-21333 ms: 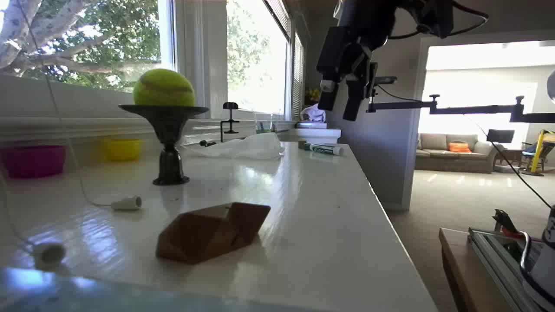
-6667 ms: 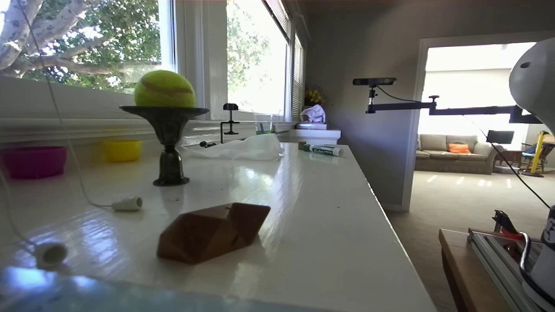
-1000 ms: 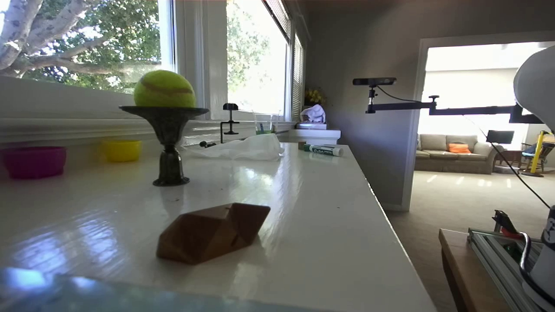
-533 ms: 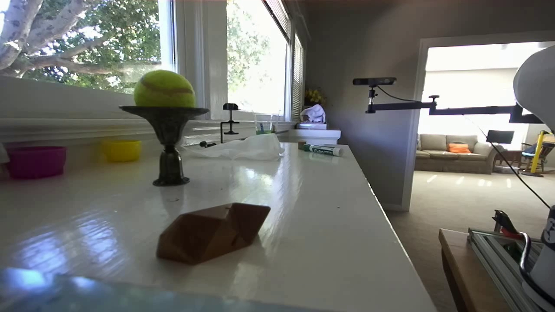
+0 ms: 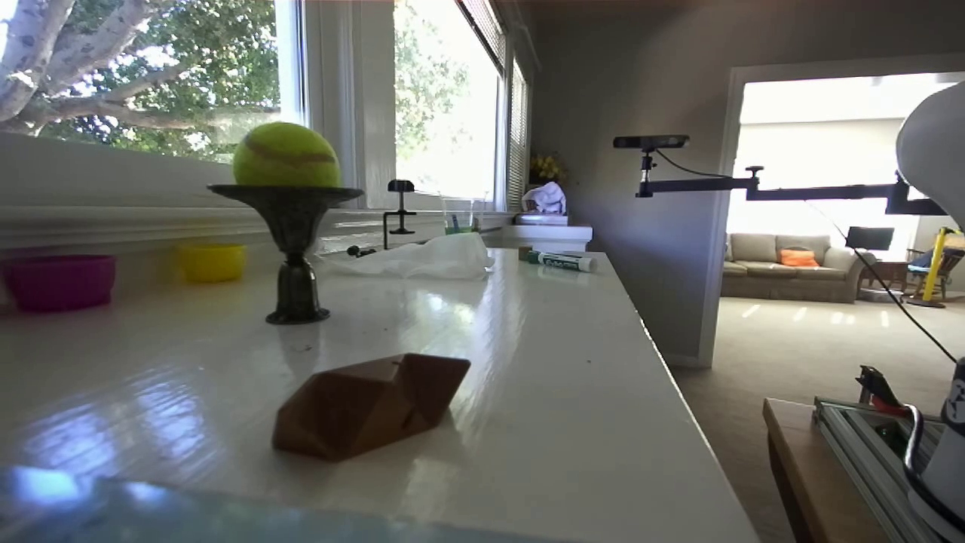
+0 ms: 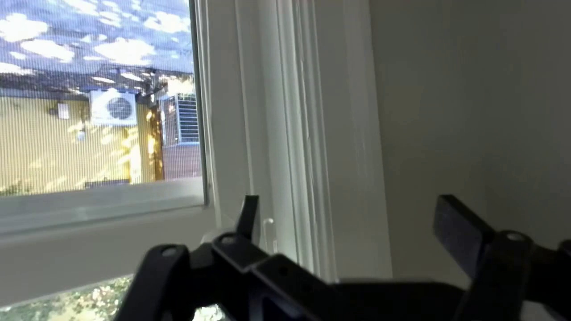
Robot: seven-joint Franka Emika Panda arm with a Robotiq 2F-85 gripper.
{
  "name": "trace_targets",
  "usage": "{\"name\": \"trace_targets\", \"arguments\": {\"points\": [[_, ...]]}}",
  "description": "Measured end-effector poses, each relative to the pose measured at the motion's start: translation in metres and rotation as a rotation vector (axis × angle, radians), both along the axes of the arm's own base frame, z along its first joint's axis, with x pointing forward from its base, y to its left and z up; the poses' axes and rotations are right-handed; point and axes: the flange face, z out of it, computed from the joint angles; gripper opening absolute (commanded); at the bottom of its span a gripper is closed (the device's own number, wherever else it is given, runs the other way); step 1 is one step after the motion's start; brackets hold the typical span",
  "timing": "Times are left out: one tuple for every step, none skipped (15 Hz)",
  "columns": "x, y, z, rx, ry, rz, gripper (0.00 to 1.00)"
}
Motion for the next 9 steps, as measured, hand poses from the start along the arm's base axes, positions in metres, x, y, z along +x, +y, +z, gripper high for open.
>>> {"name": "trace_targets", "arguments": {"points": [[0.000,0.000,-0.011,0.004,0.022,-0.005,1.00],[0.000,-0.001,-0.021,0.011,0.040,-0.014,1.00],[0.001,-0.002,-0.030,0.017,0.057,-0.024,1.00],[0.003,-0.003,-0.038,0.020,0.071,-0.034,1.00],[0.004,-0.005,-0.045,0.024,0.085,-0.043,1.00],[0.006,-0.006,-0.051,0.027,0.096,-0.049,1.00],[0.007,-0.008,-0.056,0.027,0.105,-0.052,1.00],[0.008,-0.008,-0.059,0.026,0.110,-0.053,1.00],[0.009,-0.007,-0.062,0.024,0.112,-0.053,1.00]]}}
